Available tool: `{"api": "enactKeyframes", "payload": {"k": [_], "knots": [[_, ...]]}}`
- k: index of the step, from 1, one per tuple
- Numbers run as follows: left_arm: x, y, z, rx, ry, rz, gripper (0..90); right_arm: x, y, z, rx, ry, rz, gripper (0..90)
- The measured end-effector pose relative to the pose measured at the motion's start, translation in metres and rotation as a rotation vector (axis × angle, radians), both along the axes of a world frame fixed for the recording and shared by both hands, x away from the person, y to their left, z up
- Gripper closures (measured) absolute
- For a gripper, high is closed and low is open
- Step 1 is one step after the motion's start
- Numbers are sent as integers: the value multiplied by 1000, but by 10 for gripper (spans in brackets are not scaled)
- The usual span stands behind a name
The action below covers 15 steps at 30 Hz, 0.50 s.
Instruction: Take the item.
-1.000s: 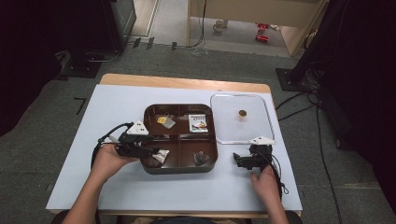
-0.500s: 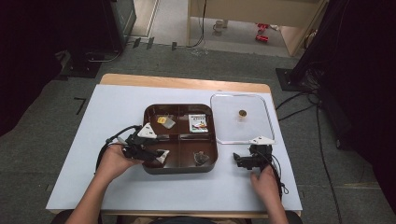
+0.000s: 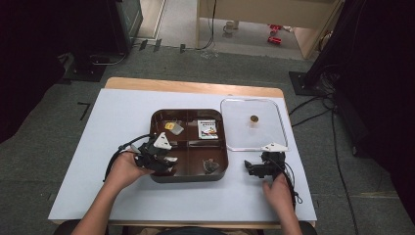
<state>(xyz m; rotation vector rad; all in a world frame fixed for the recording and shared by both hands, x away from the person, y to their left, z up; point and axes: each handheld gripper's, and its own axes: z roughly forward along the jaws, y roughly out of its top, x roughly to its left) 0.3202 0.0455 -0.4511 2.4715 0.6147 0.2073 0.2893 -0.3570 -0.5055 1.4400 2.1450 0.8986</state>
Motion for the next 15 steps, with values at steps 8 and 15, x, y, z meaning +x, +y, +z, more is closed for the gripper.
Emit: {"api": "enactKeyframes", "payload": {"k": [8, 15], "knots": [[-1, -1, -1, 52, -5, -13, 581, 0, 0, 0, 0, 0, 0, 0], [0, -2, 0, 78, 22, -3, 656, 0, 0, 0, 0, 0, 0, 0]]}}
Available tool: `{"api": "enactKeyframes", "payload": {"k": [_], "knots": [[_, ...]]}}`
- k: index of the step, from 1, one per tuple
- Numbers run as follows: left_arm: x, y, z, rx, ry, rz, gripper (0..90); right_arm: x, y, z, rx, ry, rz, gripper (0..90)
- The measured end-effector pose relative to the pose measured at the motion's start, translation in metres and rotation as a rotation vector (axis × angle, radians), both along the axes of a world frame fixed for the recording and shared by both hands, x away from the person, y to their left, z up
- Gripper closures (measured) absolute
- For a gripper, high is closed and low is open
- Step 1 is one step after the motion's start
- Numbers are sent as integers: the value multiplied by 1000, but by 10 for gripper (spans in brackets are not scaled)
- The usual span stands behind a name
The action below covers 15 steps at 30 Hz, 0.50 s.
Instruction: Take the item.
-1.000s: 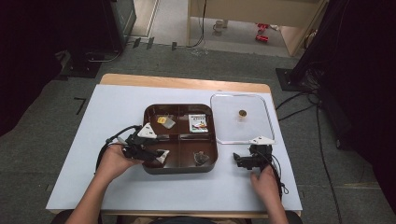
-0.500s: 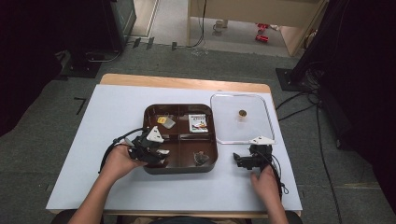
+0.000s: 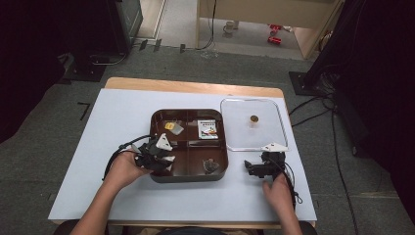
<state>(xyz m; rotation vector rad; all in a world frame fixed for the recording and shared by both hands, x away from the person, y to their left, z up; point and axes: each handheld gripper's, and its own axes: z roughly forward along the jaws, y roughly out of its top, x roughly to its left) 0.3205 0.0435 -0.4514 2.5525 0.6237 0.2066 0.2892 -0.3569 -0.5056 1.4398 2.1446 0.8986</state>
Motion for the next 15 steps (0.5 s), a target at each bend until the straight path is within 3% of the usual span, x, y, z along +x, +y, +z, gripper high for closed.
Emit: {"api": "enactKeyframes", "payload": {"k": [11, 15], "knots": [[4, -2, 2, 19, 43, 35, 743, 0, 0, 0, 0, -1, 0, 0], [5, 0, 3, 5, 67, 41, 767, 0, 0, 0, 0, -1, 0, 0]]}}
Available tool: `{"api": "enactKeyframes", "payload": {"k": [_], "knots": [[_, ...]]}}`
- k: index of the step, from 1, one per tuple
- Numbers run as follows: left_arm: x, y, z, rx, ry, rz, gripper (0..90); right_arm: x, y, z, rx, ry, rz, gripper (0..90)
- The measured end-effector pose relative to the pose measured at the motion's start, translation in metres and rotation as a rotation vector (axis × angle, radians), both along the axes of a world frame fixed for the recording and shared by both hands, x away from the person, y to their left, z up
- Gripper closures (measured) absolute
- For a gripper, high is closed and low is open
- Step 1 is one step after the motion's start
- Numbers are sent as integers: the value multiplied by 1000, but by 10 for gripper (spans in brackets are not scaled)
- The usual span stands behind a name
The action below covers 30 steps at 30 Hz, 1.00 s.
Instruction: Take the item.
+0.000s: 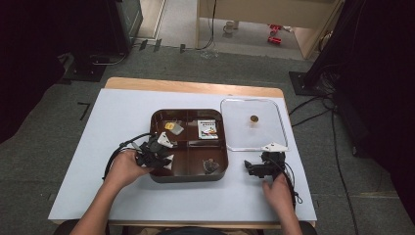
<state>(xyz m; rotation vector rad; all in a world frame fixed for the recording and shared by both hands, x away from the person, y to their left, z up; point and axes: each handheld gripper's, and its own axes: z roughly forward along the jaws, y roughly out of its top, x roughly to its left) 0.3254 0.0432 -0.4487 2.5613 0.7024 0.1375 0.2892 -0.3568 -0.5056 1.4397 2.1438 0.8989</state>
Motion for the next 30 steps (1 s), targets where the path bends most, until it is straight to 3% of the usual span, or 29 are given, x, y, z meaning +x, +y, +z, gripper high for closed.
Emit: {"api": "enactKeyframes", "payload": {"k": [6, 30], "knots": [[1, 3, 1, -15, 19, 7, 786, 0, 0, 0, 2, 2, -1, 0], [0, 20, 16, -106, -13, 58, 793, 0, 0, 0, 1, 2, -1, 0]]}}
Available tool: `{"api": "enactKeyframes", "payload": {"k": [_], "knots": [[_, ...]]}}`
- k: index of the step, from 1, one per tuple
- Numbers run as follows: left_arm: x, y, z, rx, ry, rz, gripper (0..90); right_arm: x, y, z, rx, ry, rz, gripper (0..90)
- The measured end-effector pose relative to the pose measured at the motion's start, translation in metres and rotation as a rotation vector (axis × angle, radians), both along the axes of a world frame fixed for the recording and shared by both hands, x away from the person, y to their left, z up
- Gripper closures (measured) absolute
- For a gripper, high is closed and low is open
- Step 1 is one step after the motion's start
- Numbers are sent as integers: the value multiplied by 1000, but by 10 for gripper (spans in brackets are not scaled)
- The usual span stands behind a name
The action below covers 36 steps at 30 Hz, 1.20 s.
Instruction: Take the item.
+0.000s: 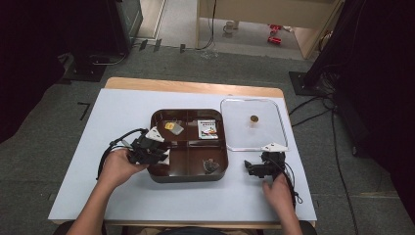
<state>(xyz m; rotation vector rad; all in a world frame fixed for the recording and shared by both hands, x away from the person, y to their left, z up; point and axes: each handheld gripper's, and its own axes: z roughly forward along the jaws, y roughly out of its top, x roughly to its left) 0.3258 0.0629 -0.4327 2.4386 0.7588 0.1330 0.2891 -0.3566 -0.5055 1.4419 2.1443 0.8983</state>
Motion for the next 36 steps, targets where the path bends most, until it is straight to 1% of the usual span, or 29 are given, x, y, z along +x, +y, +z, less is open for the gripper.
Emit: {"api": "enactKeyframes", "payload": {"k": [4, 5, 10, 15, 17, 22, 27, 28, 36], "knots": [[-1, 2, 3, -28, 3, 7, 793, 0, 0, 0, 0, 0, 0, 0], [-2, 4, 5, -37, -2, 10, 793, 0, 0, 0, 0, 0, 0, 0], [-3, 7, 7, -42, -15, 22, 793, 0, 0, 0, -1, 0, 0, 0], [-5, 14, 11, -66, -30, 42, 793, 0, 0, 0, -1, 0, 0, 0], [-6, 17, 13, -78, -28, 46, 793, 0, 0, 0, -1, 0, 0, 0], [-10, 22, 18, -94, -50, 58, 792, 0, 0, 0, -1, 1, 0, 0], [-13, 30, 22, -114, -64, 87, 793, 0, 0, 0, -2, 1, 0, 0], [-13, 35, 23, -126, -65, 98, 793, 0, 0, 0, -1, 2, 0, 0], [-15, 47, 27, -143, -73, 132, 792, 0, 0, 0, 2, 5, 0, 0]]}}
